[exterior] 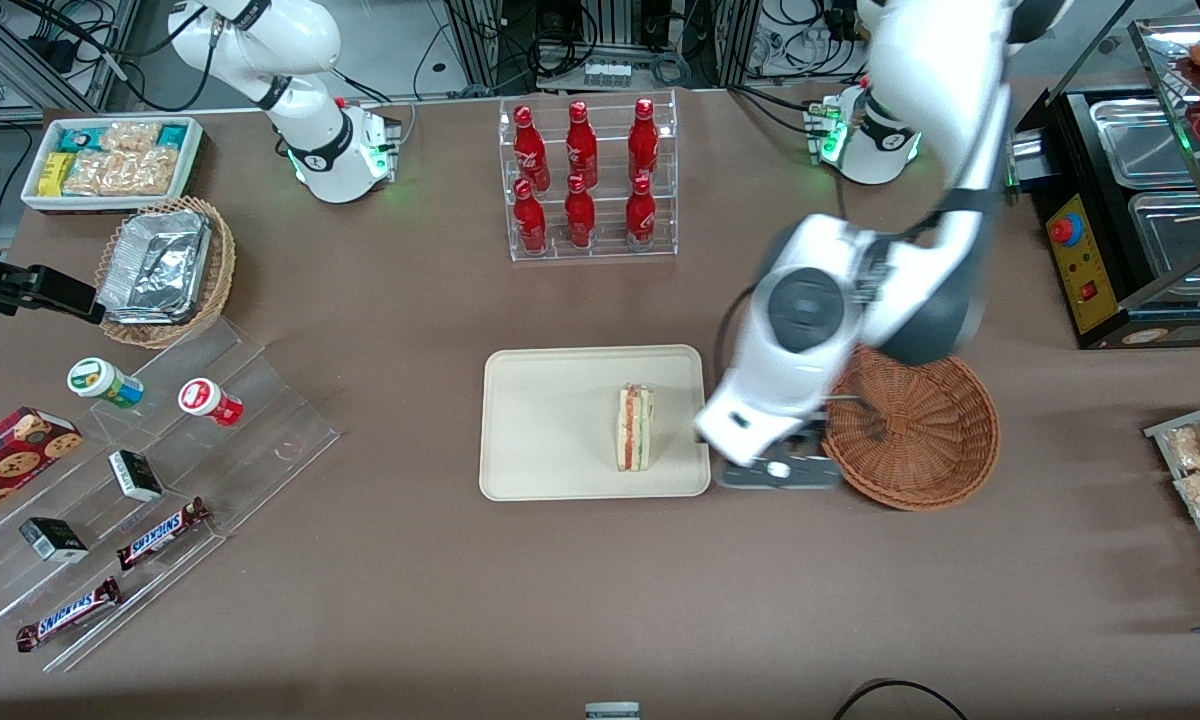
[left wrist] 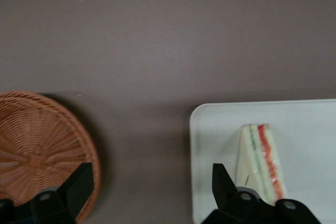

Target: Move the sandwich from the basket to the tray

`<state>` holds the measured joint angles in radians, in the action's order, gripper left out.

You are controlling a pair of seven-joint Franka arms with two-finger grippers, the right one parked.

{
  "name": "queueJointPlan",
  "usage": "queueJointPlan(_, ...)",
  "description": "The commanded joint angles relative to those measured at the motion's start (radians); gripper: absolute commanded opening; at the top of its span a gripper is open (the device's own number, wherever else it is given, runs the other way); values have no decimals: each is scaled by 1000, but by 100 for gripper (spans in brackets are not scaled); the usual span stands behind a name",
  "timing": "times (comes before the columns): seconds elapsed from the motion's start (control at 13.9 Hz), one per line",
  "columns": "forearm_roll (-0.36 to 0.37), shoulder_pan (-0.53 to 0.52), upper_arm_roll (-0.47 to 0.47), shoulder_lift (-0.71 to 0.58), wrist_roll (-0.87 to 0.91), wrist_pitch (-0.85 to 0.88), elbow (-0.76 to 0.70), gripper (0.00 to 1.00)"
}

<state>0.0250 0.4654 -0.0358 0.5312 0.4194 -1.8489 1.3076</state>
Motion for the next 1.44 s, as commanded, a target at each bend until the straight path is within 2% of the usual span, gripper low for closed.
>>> queueJointPlan(0.0,-43,-101,8,-80,-66,84,25,100)
queueJointPlan(0.5,-43,-263,7,-250,-142,318,32,100)
queueJointPlan(0.94,-30,-286,-33,-497,-146,398,204,100)
queueJointPlan(1.15,-30,-405,45,-559,-168,444,236,100)
queueJointPlan(1.37,-22,-453,74,-573,-195,461,234,100)
